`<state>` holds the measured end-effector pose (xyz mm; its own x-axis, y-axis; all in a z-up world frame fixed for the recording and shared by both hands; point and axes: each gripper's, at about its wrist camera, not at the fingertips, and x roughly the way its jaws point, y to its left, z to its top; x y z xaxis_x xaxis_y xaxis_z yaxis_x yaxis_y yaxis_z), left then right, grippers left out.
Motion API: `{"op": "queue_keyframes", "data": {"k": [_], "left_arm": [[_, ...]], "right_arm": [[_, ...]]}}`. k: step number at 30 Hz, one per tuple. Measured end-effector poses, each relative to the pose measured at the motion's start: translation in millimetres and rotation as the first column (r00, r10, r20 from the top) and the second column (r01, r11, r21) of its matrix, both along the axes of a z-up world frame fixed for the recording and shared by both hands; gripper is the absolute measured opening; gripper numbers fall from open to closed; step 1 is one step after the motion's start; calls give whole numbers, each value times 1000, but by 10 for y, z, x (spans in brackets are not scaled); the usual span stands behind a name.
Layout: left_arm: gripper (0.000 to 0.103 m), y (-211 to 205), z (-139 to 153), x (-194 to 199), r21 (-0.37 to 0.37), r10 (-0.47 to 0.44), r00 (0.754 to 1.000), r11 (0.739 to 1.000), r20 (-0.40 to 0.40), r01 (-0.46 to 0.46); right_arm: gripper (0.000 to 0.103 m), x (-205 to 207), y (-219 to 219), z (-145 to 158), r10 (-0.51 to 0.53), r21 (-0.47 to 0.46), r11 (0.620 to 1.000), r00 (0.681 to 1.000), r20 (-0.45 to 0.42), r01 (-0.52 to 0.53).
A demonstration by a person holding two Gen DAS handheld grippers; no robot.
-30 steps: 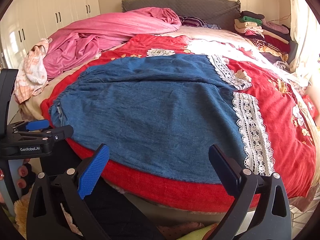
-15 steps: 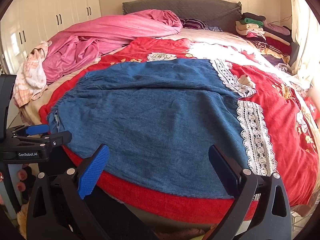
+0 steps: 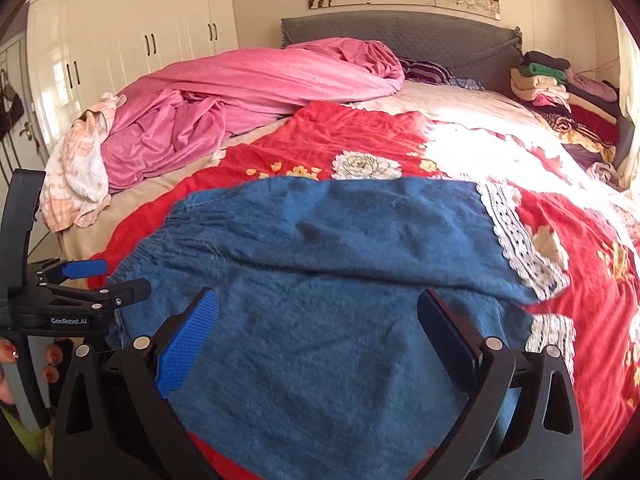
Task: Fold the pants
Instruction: 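Grasp the elastic waistband with the left tool while the right tool grasps beside it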
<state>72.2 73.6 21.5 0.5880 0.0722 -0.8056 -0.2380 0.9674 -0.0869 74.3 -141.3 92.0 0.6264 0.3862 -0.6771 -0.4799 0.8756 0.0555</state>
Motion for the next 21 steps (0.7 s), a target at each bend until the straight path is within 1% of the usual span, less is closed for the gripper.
{"op": "queue_keyframes", "data": {"k": [4,7,9,11,13,15,19,21], "left_arm": [[94,209,23,224,20,21,1000,1000,-7,-21],[94,405,10,378,19,40,999,999,-16,-40],[94,550,-14,481,21,57,998,998,-26,-56],[94,713,-56,590,21,68,997,998,-44,-67],[94,838,-92,689,7,49,997,999,-56,-49],[94,917,-143,753,-6,39,996,999,-83,-40],[94,1004,-164,857,-19,-3,998,1000,-55,2],[94,1059,-187,927,-70,-25,999,997,-44,22]], "right_arm": [[99,282,174,34,65,-6,998,998,4,-65],[99,463,298,39,98,-23,995,995,7,-98],[99,579,382,22,107,-56,993,994,11,-106],[99,711,438,-16,113,-62,992,994,-14,-114],[99,833,458,-46,107,-45,993,993,-42,-108],[99,935,494,-76,97,-56,993,994,-46,-100],[99,1135,571,-153,91,-80,992,994,-66,-96],[99,1221,623,-176,93,-108,989,994,-60,-99]]}}
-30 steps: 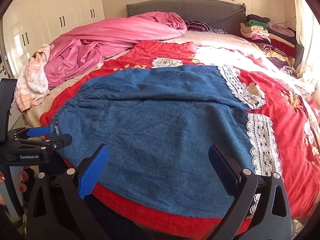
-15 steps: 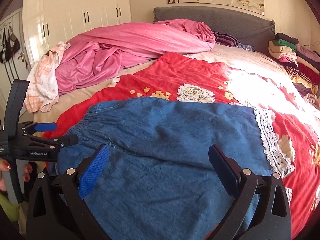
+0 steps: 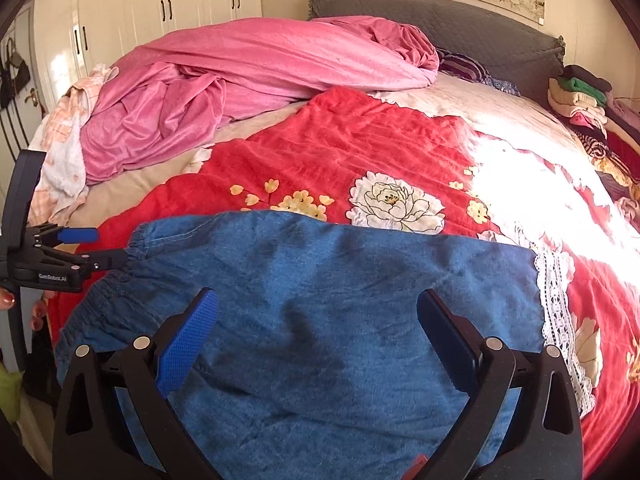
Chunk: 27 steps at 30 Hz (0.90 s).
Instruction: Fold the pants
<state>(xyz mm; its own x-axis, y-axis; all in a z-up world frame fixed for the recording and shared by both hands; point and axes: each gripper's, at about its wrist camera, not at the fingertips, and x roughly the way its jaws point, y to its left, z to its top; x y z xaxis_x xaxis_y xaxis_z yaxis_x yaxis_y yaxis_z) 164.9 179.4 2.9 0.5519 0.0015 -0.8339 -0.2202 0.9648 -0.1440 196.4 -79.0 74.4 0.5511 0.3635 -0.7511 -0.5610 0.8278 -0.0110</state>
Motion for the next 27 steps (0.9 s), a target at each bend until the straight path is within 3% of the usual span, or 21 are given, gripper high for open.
{"op": "queue_keyframes", "data": {"k": [2,5,9,11,13,14,20,23,27], "left_arm": [[94,72,-33,81,-63,-3,1000,998,6,4],[93,132,-78,195,-97,-9,1000,995,13,10],[82,163,-167,326,-102,-24,1000,995,-5,24],[71,151,-193,380,-107,-37,999,994,-6,36],[49,117,-207,429,-106,-57,998,993,2,56],[45,109,-217,453,-116,-60,998,991,7,61],[39,125,-175,396,-128,-31,998,991,49,37],[38,108,-48,295,-96,-34,995,994,99,44],[38,42,65,223,-21,-44,990,999,133,48]], "right_arm": [[99,98,60,-31,18,-35,999,1000,4,-18],[99,247,110,-90,34,-57,998,999,-23,-36],[99,437,167,-167,47,-67,996,997,-67,-52],[99,532,207,-200,61,-61,996,994,-93,-67],[99,615,266,-235,76,-61,995,991,-113,-83],[99,658,308,-257,88,-63,993,989,-119,-96],[98,828,562,-370,189,-106,974,975,-121,-202],[98,870,699,-357,250,-147,955,965,-81,-259],[98,872,921,-393,376,-188,903,923,-85,-385]]}}
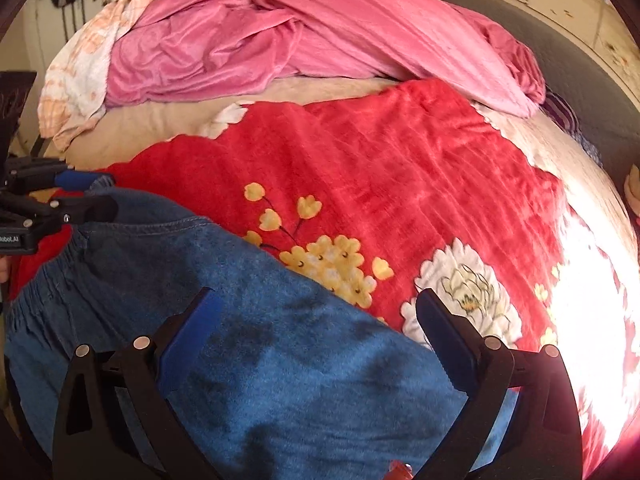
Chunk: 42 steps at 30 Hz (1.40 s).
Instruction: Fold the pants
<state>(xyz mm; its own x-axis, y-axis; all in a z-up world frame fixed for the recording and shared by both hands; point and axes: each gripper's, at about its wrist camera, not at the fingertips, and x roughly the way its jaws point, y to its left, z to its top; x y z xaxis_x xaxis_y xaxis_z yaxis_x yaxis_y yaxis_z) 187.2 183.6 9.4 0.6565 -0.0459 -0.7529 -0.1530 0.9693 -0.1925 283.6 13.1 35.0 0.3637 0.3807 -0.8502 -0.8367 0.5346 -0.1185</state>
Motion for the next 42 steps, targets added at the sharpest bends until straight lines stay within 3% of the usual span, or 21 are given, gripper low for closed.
{"op": "queue_keyframes", "data": {"k": [3,5,9,13,16,24,30,33,36,42], "left_arm": [[38,-66,46,-43,48,-5,1000,999,21,4],[38,-130,81,-72,81,-14,999,997,40,10],[38,-197,139,-142,108,-16,997,994,73,8],[38,-212,176,-198,113,-10,995,994,96,-1],[38,-201,204,-249,113,1,993,994,116,-14],[38,-256,321,-496,71,2,983,997,182,-15],[38,-369,411,-867,25,-29,968,999,248,24],[38,-464,416,-1088,19,-50,961,999,273,47],[38,-492,384,-1291,-9,-47,958,999,283,52],[38,-508,234,-1646,-76,-28,968,996,248,48]], "right_arm": [[96,-10,144,-134,45,-78,996,999,11,-45],[86,-6,211,-224,58,-94,994,998,-19,-59],[64,-50,273,-278,87,-67,994,995,-41,-90],[24,-81,196,-213,79,32,997,994,-80,-77],[14,-176,105,-106,69,75,995,996,-65,-64],[10,-608,-406,398,-11,268,963,1000,-7,12],[10,-1126,-802,622,-36,380,924,998,-48,52],[10,-1472,-915,639,-41,392,918,998,-36,52],[10,-1787,-1039,618,-22,425,904,997,-80,54],[10,-2256,-1094,495,15,410,911,989,-147,48]]}}
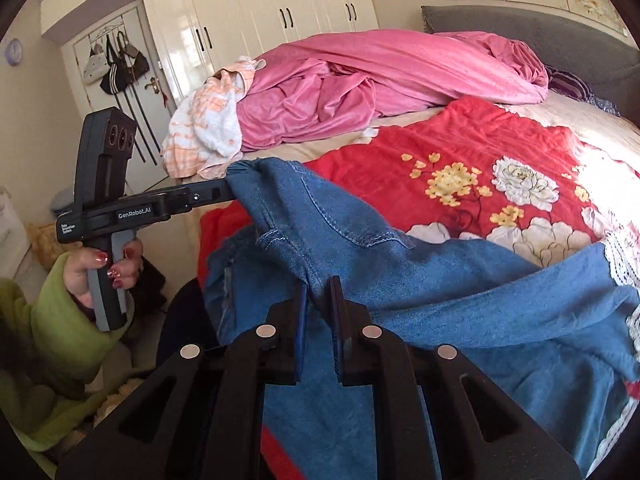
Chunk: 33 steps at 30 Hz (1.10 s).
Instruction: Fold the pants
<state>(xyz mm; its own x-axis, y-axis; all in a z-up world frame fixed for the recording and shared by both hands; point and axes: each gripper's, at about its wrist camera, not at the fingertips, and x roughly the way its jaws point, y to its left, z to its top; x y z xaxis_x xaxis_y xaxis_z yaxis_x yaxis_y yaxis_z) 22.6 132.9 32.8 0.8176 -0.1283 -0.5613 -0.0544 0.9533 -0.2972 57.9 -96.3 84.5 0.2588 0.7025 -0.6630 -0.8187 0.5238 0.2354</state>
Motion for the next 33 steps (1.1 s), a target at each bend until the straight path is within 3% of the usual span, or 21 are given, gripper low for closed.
{"op": "queue_keyframes", "data": {"k": [7,18,21,25,26,28,30,33], "left_arm": [[38,24,-164,-272,-40,3,999,999,-47,-5],[38,55,-32,-455,-46,10,999,999,-36,-11],[56,55,-106,-318,-63,15,995,998,-95,-21],[58,83,-254,-127,-148,0,989,989,-148,-22],[58,75,-260,-96,-156,-8,989,988,-145,-15],[25,70,-293,-46,-190,-8,989,982,-150,-20],[24,92,-281,-67,-219,-2,988,975,-151,-31],[24,129,-177,-251,-200,-9,992,980,-124,-16]], "right_arm": [[10,-272,-9,-186,11,-30,999,998,-57,-13],[13,-496,25,-525,27,-137,990,995,-95,-40],[13,-506,19,-552,23,-130,991,994,-107,-37],[13,-522,-4,-523,28,-120,992,994,-101,-40],[13,-530,-3,-521,28,-122,992,995,-96,-40],[14,-532,-4,-526,24,-121,992,995,-98,-36],[17,-532,-7,-518,23,-115,993,994,-106,-35],[22,-549,-7,-493,33,-100,994,994,-103,-44]]}}
